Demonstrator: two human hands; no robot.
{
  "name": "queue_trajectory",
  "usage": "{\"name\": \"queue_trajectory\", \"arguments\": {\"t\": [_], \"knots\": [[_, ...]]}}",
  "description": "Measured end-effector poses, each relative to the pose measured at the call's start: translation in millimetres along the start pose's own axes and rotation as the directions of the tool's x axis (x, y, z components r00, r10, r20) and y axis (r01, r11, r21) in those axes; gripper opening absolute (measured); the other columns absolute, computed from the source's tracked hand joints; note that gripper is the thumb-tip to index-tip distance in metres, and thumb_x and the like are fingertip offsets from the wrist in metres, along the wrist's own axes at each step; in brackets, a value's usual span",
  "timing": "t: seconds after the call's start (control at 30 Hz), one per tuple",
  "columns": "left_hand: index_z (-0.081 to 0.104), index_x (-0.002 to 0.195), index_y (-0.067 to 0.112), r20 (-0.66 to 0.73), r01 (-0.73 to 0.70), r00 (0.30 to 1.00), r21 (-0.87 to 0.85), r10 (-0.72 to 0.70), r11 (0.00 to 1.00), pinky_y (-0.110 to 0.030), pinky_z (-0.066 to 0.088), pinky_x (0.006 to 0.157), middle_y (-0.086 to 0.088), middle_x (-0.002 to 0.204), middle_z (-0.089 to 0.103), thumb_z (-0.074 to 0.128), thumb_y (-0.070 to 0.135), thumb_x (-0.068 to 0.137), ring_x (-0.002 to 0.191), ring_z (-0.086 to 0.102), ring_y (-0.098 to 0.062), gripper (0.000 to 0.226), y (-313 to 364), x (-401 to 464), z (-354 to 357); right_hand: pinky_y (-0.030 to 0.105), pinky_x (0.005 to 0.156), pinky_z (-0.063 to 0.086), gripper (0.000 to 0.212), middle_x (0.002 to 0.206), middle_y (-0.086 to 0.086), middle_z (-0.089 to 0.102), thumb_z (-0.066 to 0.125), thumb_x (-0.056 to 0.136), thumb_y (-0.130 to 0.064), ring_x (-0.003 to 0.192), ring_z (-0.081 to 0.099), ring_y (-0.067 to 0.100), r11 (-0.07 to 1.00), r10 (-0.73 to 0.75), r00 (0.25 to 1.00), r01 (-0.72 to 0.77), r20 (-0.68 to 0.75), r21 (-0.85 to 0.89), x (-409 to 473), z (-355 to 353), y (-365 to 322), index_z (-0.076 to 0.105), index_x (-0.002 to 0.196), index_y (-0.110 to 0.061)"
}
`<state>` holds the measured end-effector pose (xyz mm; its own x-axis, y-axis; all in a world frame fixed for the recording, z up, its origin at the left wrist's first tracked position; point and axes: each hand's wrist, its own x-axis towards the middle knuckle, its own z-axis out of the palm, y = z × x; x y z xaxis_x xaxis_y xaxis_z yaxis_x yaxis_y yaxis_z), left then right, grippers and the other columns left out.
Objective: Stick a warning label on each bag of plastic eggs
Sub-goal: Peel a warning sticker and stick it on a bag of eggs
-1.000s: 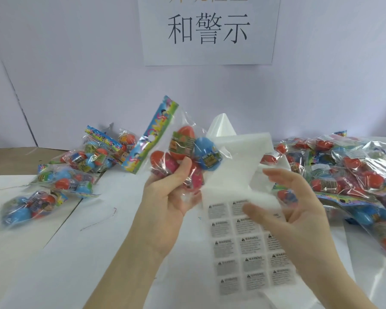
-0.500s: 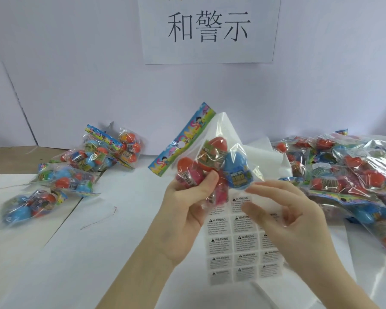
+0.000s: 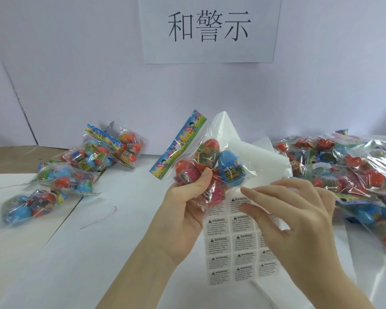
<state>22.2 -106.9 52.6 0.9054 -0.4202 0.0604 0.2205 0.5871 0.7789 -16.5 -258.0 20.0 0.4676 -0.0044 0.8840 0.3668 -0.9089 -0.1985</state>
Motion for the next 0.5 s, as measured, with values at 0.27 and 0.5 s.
{"name": "queue_trajectory", "arguments": {"t": [0.27, 0.5], "knots": [[0.075, 0.095, 0.01, -0.003, 0.091, 0.996, 0.02, -0.091, 0.996, -0.03, 0.058, 0.069, -0.013, 0.096, 0.073, 0.068, 0.027, 0.06, 0.078, 0.072, -0.019, 0.039, -3.2, 2.2, -4.5, 0.032, 0.076, 0.018, 0.015, 0.087, -0.009, 0.069, 0.07, 0.073, -0.026, 0.094, 0.047, 0.018, 0.998, -0.034, 0.999, 0.034, 0.004, -0.046, 0.1, 0.5, -0.1, 0.076, 0.086, -0.022], [0.074, 0.098, 0.008, -0.016, 0.099, 0.995, -0.125, -0.102, 0.987, -0.035, 0.058, 0.07, -0.014, 0.094, 0.073, 0.07, 0.021, 0.057, 0.08, 0.072, -0.024, 0.043, -4.9, 4.0, -4.2, 0.032, 0.086, 0.022, 0.016, 0.081, -0.009, 0.071, 0.064, 0.08, -0.027, 0.087, 0.049, 0.016, 0.992, -0.106, 0.992, 0.101, -0.067, -0.079, -1.6, 1.0, 2.6, 0.077, 0.078, -0.017]]}}
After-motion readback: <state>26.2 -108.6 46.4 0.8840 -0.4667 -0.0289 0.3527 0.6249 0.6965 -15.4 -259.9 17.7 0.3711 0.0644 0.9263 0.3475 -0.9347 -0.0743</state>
